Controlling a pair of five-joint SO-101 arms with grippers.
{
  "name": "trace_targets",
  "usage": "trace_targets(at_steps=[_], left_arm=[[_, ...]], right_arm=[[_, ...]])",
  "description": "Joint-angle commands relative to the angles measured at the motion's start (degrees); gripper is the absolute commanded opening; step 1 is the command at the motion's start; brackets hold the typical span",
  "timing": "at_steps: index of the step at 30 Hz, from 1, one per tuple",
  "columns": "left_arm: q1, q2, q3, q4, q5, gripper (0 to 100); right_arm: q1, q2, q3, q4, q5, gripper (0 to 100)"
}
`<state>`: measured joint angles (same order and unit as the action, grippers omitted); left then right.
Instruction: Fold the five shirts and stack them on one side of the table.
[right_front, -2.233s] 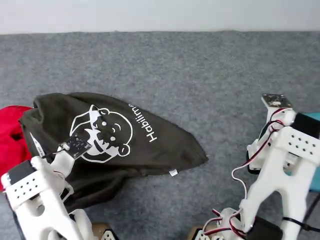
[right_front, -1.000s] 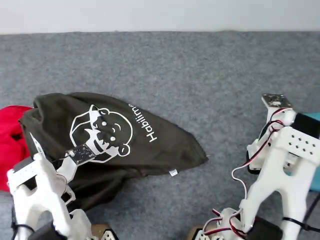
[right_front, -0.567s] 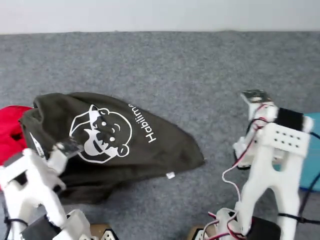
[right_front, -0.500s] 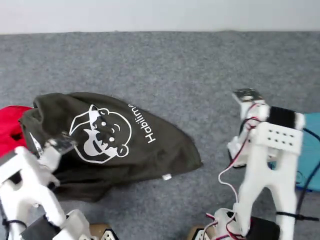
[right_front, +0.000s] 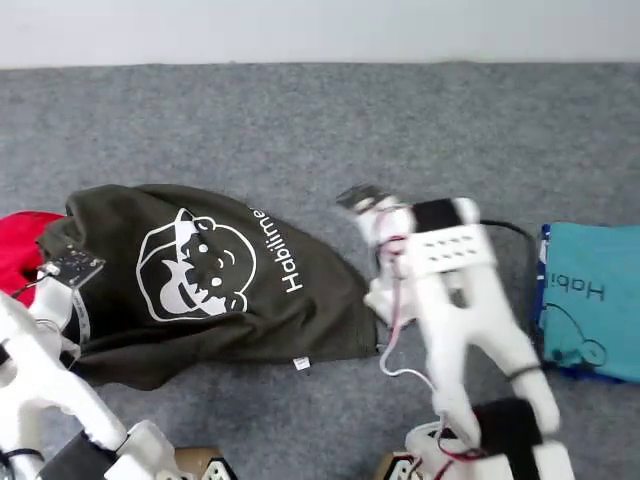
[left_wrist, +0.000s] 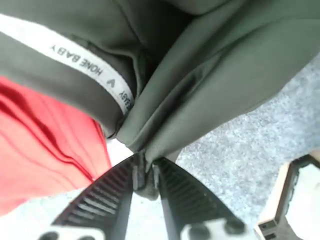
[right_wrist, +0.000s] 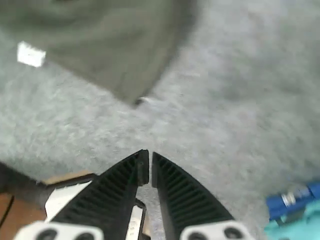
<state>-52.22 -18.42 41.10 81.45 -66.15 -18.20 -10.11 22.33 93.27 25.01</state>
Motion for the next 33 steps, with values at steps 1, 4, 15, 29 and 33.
trace_targets(at_steps=[1,4,15,29,33], left_arm=[[-0.18,0.09,-2.24,0.26,2.02,2],[-0.09,0.09,-2.24,0.26,2.9,2],[0.0,0.09,-2.24,0.62,5.8,2],[7.12,0.09,-2.51,0.62,12.57,2],[8.88,0.0,-2.68,0.79,14.42,2]], right_arm=[[-7.16,4.26,-0.7,-0.4,-0.18,14.3],[-12.53,7.69,-0.7,-0.4,1.05,25.4],[-17.71,19.03,-0.7,-10.59,3.96,25.6],[-17.36,32.04,-5.63,-14.29,3.96,0.6],[-16.66,31.78,-10.46,-9.89,4.04,0.9]])
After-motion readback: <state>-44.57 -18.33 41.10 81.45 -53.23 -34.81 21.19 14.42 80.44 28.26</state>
